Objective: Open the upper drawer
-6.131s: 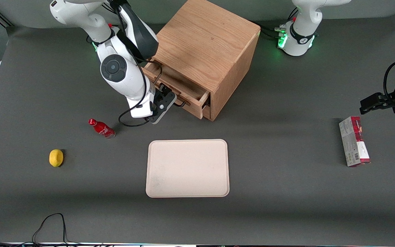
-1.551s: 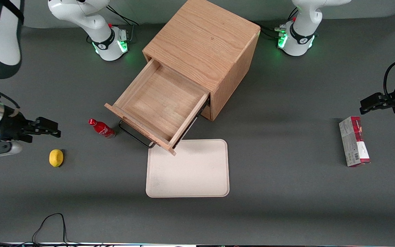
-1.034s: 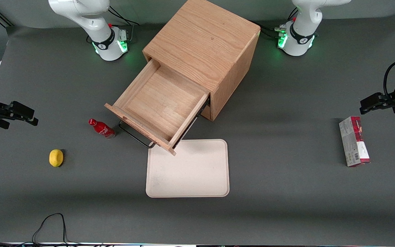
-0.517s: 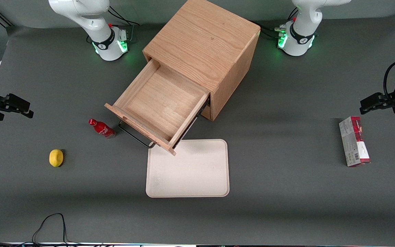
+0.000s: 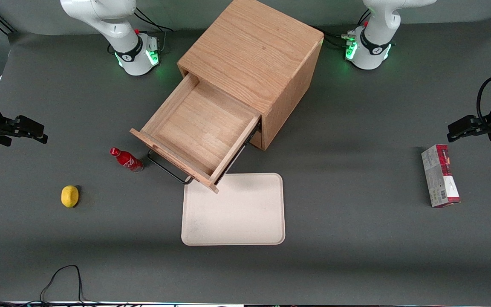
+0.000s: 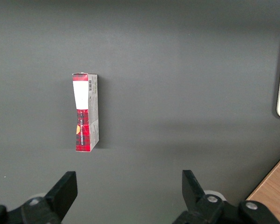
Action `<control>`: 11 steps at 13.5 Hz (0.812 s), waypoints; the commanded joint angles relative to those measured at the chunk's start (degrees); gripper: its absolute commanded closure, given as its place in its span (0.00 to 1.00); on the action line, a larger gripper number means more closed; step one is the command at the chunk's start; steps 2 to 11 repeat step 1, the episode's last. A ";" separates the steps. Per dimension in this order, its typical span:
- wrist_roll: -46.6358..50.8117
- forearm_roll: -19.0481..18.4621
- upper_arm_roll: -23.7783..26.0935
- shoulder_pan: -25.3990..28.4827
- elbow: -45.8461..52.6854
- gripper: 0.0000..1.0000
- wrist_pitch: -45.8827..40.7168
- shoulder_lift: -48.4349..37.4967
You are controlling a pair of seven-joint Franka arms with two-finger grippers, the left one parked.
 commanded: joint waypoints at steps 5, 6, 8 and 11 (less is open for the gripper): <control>1.69 -1.47 -0.42 0.78 -0.47 0.00 -0.41 -0.82; 1.69 -1.47 -0.42 0.78 -0.47 0.00 -0.41 -0.82; 1.69 -1.47 -0.42 0.78 -0.47 0.00 -0.41 -0.82; 1.69 -1.47 -0.42 0.78 -0.47 0.00 -0.41 -0.82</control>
